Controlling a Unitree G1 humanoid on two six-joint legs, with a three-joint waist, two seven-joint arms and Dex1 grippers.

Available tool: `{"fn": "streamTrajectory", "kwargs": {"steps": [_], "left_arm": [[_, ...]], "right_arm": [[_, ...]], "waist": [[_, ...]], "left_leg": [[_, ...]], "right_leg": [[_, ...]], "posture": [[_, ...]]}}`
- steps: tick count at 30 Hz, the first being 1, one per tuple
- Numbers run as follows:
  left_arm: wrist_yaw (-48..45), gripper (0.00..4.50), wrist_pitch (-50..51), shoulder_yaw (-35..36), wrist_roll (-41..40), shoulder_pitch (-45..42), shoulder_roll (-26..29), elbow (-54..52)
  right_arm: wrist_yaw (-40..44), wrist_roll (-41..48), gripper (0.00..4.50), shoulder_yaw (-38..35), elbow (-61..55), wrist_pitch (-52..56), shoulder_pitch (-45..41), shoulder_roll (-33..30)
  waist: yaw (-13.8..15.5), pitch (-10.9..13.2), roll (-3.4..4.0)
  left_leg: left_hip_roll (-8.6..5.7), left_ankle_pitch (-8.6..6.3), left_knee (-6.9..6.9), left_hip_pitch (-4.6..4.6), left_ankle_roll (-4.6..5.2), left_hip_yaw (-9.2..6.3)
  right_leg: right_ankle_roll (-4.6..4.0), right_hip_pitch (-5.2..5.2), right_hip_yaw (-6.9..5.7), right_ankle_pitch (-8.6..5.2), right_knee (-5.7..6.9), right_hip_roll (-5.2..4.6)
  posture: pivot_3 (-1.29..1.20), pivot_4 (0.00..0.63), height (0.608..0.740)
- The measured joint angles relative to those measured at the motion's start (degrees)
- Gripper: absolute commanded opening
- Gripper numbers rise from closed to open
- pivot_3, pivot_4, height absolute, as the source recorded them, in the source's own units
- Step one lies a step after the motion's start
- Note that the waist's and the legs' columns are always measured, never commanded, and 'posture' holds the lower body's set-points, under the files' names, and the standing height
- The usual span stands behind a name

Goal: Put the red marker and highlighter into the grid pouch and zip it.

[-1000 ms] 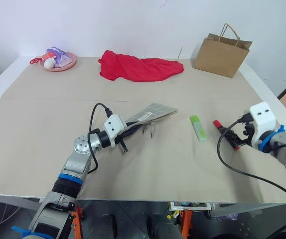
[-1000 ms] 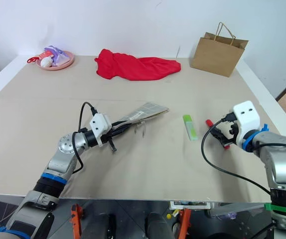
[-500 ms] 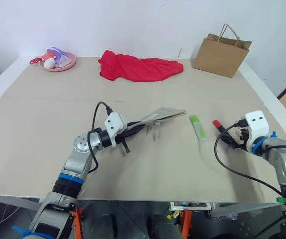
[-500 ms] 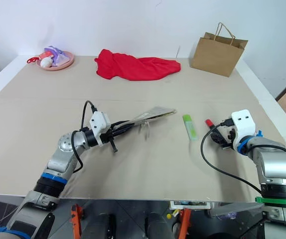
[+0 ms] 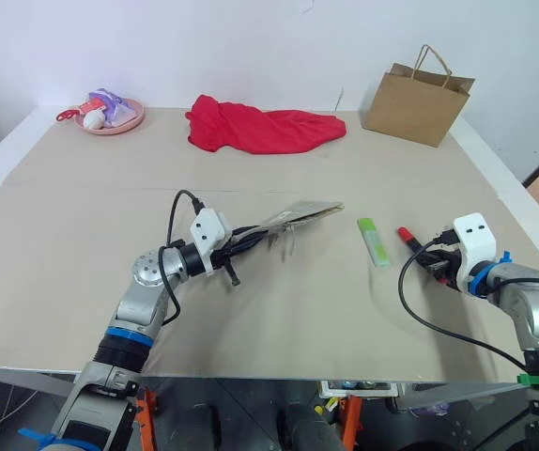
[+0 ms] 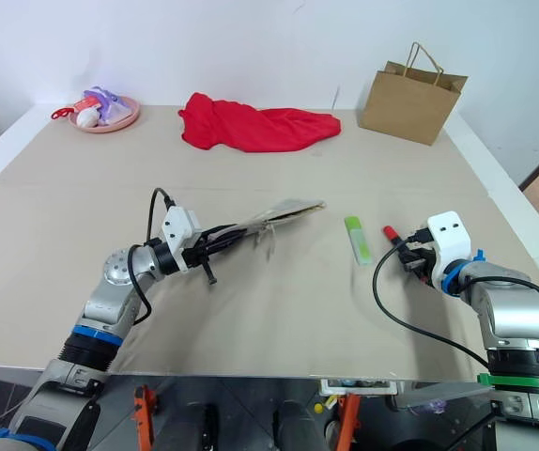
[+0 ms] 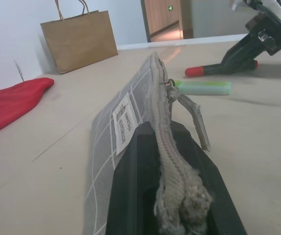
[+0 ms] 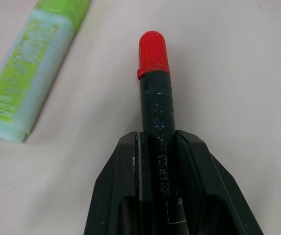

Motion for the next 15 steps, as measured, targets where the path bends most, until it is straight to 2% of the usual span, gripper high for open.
{"fn": "streamTrajectory", "kwargs": {"steps": [2,4,9,15], "left_arm": [[-0.4,0.0,0.1,0.0,0.0,0.0,0.0,0.0],[-0.6,0.0,0.6,0.0,-0.1,0.0,-0.3,0.0],[-1.2,0.0,0.6,0.0,-0.1,0.0,-0.4,-0.3],[-1.3,0.0,0.7,0.0,-0.1,0.0,-1.3,-0.4]], "right_arm": [[-0.1,-0.1,0.46,-0.1,-1.3,-3.0,-0.3,0.0],[2.8,-0.1,0.46,0.0,-7.9,-8.9,-0.4,-1.9],[13.7,-0.6,0.46,2.0,-24.6,-18.7,0.6,-12.4],[16.5,-6.2,0.46,6.3,-25.5,-23.7,1.4,-16.2]], "waist": [[0.0,0.0,0.02],[0.0,0.0,0.15],[0.1,0.0,0.17],[0.1,0.0,0.19]], "left_leg": [[-0.01,0.0,0.0,0.0,0.0,0.02],[-0.01,0.0,-0.02,-0.01,0.0,0.0],[0.03,-0.01,-0.04,-0.03,-0.02,-0.16],[-0.05,0.0,0.08,-0.02,-0.01,-0.05]], "right_leg": [[0.01,-0.01,0.03,0.0,0.0,0.0],[0.05,-0.04,0.03,-0.03,0.0,0.0],[0.04,0.04,-0.22,-0.11,-0.02,0.0],[0.07,0.05,-0.08,-0.04,-0.01,-0.08]], "posture": [[0.0,0.15,0.74],[0.0,0.15,0.74],[0.0,0.15,0.74],[0.0,0.15,0.74]]}}
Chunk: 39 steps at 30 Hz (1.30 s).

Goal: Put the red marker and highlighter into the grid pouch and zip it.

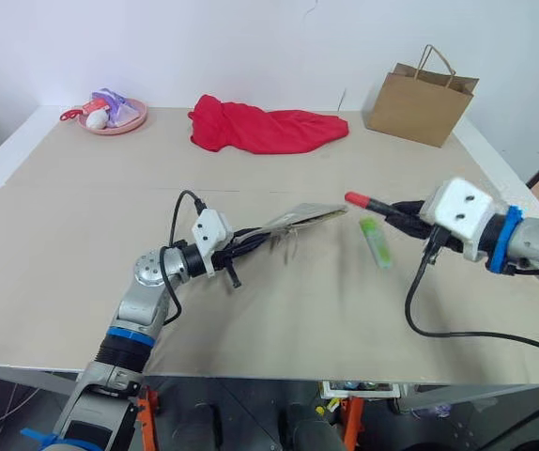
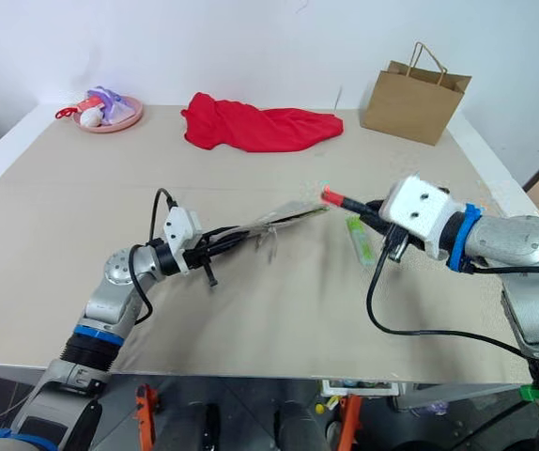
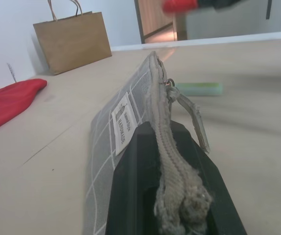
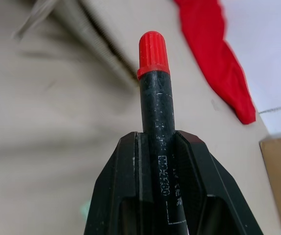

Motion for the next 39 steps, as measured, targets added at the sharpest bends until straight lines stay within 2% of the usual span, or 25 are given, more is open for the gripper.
{"fn": "streamTrajectory", "kwargs": {"steps": [7,12,39], "left_arm": [[-0.1,0.0,0.0,0.0,0.0,0.0,-0.8,-0.1],[-0.1,0.0,0.0,0.0,0.0,0.0,-1.0,-0.2],[-0.1,0.0,0.0,0.0,0.2,0.0,-0.9,-0.4]], "right_arm": [[0.2,-7.2,0.46,6.3,2.8,-5.4,-0.8,0.5],[0.1,-9.7,0.46,6.9,5.3,-7.1,-3.7,1.7],[3.1,-8.3,0.46,6.6,5.4,-5.8,-6.3,2.5]], "waist": [[0.0,0.0,0.0],[0.0,0.0,0.0],[0.1,0.0,0.0]], "left_leg": [[0.03,0.0,-0.03,0.02,0.0,0.01],[0.02,0.0,-0.03,0.01,0.0,0.01],[0.03,0.0,-0.03,0.02,0.0,0.01]], "right_leg": [[-0.03,-0.03,0.03,0.0,0.0,0.06],[-0.03,-0.03,0.03,-0.01,0.0,0.04],[-0.06,-0.02,0.02,0.01,0.0,0.05]], "posture": [[0.0,0.15,0.74],[0.0,0.15,0.74],[0.0,0.15,0.74]]}}
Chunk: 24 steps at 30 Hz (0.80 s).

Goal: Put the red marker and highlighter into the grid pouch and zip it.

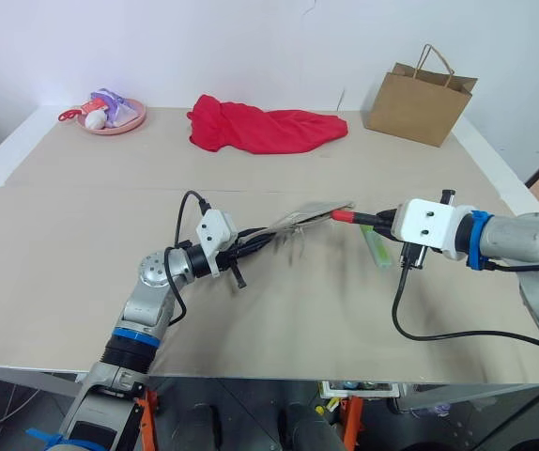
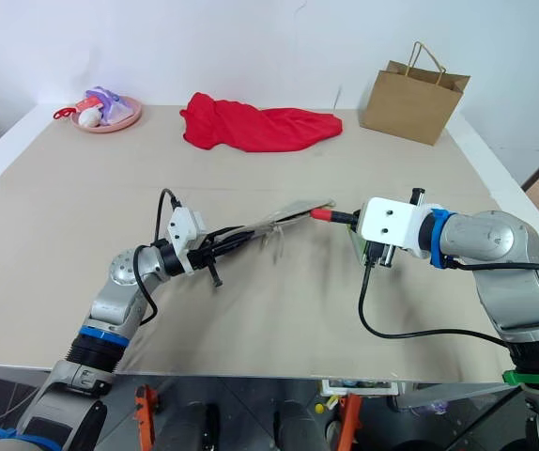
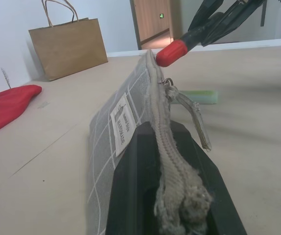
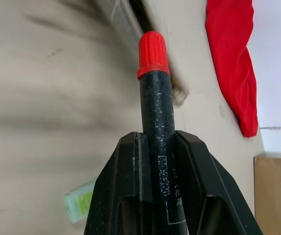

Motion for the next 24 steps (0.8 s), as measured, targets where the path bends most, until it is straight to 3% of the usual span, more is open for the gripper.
{"fn": "streamTrajectory", "kwargs": {"steps": [24], "left_arm": [[0.1,0.0,0.0,0.0,0.1,0.0,-0.1,0.0]], "right_arm": [[1.0,-1.5,0.46,-0.4,1.9,-2.4,-0.8,0.3]], "waist": [[0.1,0.0,0.0]], "left_leg": [[-0.01,0.0,0.0,0.0,0.0,0.01]], "right_leg": [[-0.08,0.0,0.01,0.05,0.0,-0.01]], "posture": [[0.0,0.15,0.74]]}}
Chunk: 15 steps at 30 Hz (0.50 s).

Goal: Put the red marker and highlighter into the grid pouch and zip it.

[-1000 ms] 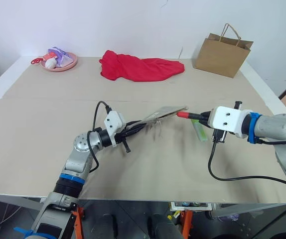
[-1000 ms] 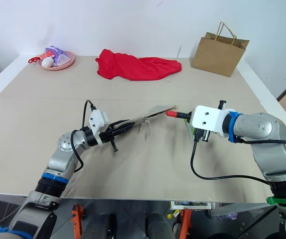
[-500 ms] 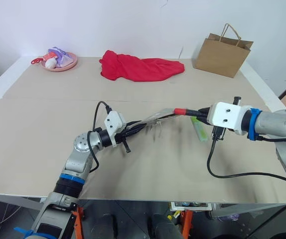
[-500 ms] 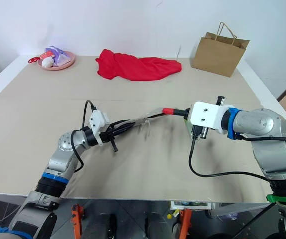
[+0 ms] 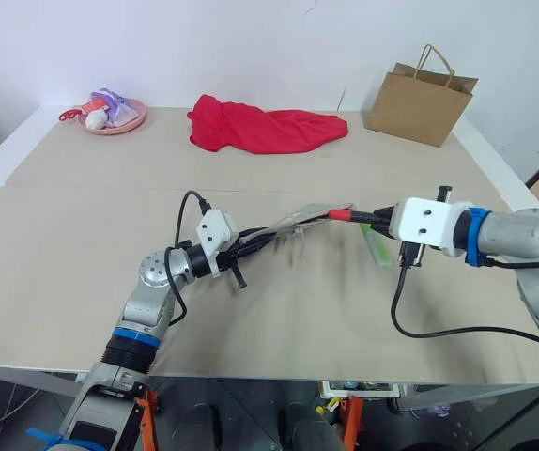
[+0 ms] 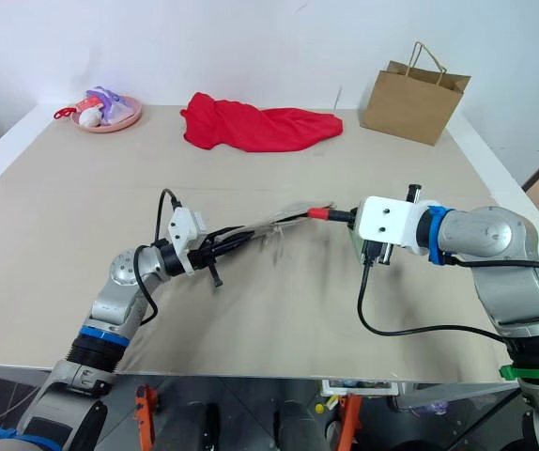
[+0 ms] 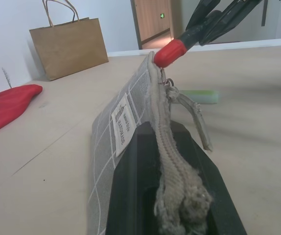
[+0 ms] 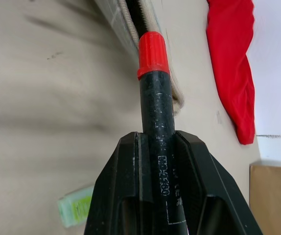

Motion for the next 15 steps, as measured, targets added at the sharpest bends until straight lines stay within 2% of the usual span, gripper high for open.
{"fn": "streamTrajectory", "kwargs": {"steps": [2,15], "left_arm": [[-0.1,0.0,0.0,0.0,0.0,0.0,0.0,0.0],[-0.2,0.0,-0.1,0.0,0.0,0.0,-0.2,0.0]], "right_arm": [[0.0,0.1,0.46,-0.2,0.0,0.2,0.3,-0.4],[0.1,-1.2,0.46,0.7,1.7,-1.4,-1.0,0.3]], "waist": [[0.0,0.0,0.0],[0.1,0.0,0.0]], "left_leg": [[0.0,0.0,0.0,0.0,0.0,0.0],[0.0,0.0,0.0,0.0,0.0,0.01]], "right_leg": [[-0.23,0.0,0.0,0.14,0.0,0.0],[-0.24,0.0,0.0,0.14,0.0,0.0]], "posture": [[0.0,0.15,0.74],[0.0,0.15,0.74]]}}
